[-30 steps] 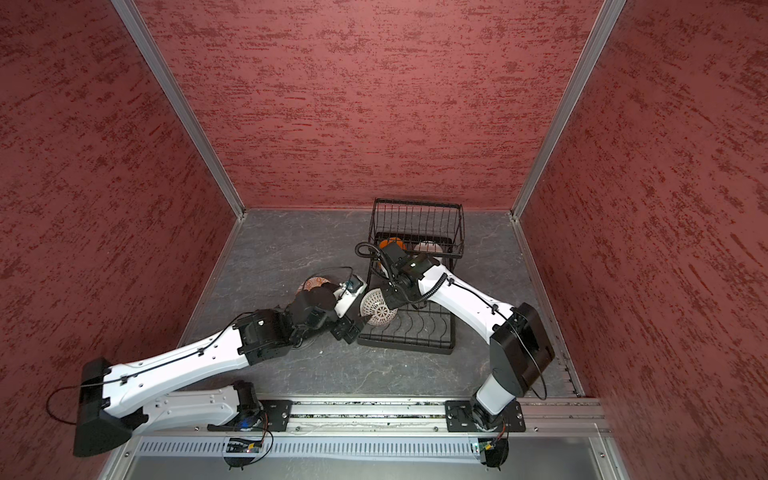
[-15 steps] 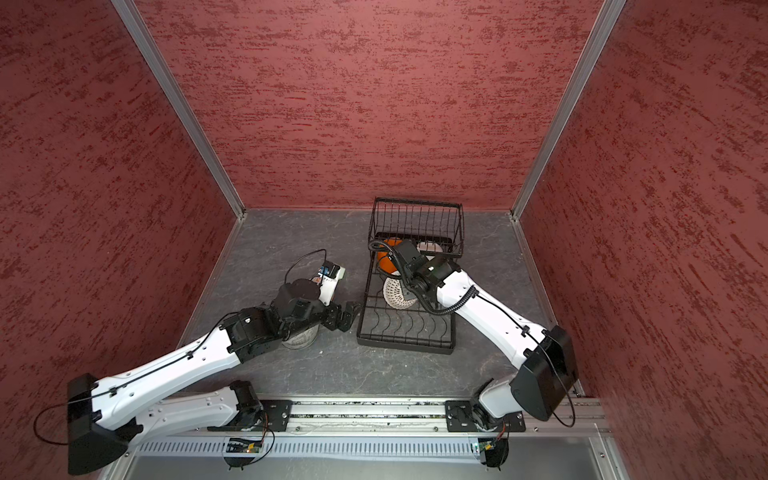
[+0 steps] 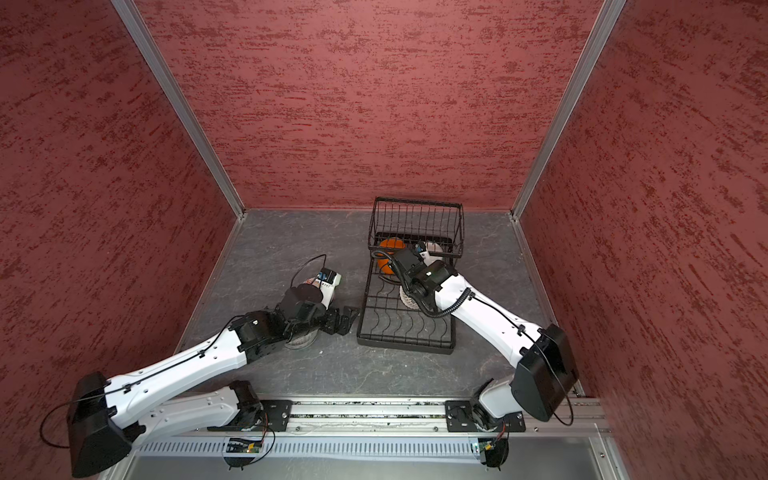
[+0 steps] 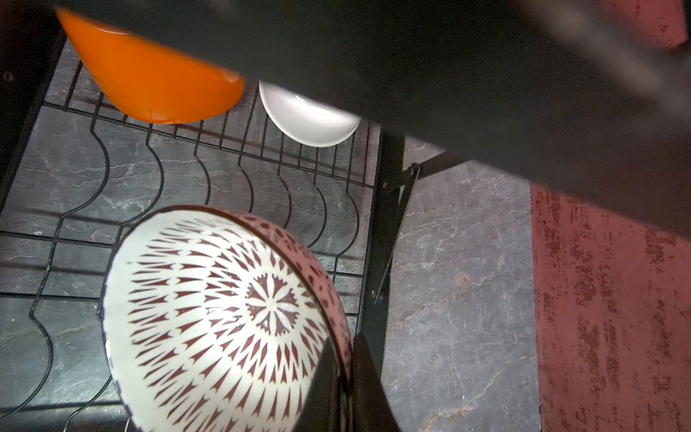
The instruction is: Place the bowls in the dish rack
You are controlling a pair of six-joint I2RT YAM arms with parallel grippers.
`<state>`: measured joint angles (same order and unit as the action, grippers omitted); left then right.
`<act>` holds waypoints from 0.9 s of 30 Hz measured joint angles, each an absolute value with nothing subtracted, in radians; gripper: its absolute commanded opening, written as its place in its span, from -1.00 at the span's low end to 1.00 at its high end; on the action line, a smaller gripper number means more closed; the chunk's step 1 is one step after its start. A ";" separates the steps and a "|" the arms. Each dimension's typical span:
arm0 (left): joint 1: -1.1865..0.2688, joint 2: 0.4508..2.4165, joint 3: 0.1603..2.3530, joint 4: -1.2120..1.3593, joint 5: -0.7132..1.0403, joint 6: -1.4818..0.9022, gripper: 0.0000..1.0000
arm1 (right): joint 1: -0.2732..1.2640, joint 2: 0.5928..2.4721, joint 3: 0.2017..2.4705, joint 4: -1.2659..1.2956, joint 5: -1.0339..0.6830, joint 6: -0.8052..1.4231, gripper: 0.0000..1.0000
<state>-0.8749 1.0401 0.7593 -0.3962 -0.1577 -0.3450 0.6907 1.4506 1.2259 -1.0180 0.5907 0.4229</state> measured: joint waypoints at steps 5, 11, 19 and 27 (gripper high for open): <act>-0.873 1.040 0.746 -0.391 -0.158 -0.352 0.99 | 0.709 1.460 1.196 -1.024 0.638 0.453 -1.00; -0.868 1.029 0.725 -0.387 -0.158 -0.352 0.99 | 0.765 1.523 1.176 -1.048 0.731 0.513 -1.00; -0.855 0.994 0.697 -0.382 -0.158 -0.360 0.99 | 0.826 1.612 1.177 -1.076 0.904 0.598 -1.00; -0.837 0.961 0.686 -0.382 -0.158 -0.363 1.00 | 0.841 1.686 1.177 -1.098 1.041 0.641 -1.00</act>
